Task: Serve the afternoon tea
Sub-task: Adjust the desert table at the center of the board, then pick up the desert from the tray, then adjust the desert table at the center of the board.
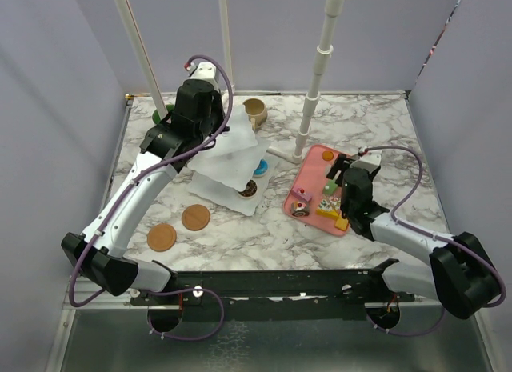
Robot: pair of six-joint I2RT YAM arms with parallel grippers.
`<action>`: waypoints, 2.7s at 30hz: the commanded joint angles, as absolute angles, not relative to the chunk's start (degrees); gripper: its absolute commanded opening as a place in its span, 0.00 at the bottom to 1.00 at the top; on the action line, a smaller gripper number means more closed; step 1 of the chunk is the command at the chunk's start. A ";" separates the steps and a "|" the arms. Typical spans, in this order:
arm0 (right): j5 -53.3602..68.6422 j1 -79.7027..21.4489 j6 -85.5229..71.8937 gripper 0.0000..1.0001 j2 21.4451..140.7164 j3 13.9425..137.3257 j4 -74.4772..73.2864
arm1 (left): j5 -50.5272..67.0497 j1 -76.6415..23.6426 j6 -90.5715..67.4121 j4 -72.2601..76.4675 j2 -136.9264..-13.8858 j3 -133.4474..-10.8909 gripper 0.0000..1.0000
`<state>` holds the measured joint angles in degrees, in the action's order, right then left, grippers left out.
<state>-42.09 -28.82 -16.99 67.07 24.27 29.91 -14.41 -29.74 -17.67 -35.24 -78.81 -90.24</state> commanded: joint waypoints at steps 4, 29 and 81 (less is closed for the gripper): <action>-39.27 -27.69 -16.64 0.73 71.21 26.25 35.76 | -12.31 -29.79 -20.86 -32.70 -77.23 -90.46 0.44; -29.49 -28.35 -12.04 0.30 65.29 29.07 31.28 | 9.52 -24.29 16.53 -44.47 -76.62 -96.45 0.85; -25.54 -30.60 -15.13 0.29 54.24 27.20 25.87 | 61.91 -5.71 26.70 -32.17 -84.64 -85.66 0.76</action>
<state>-26.15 -30.33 -14.61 55.53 27.64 26.68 57.89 -6.09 25.47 -33.36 -83.83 -85.80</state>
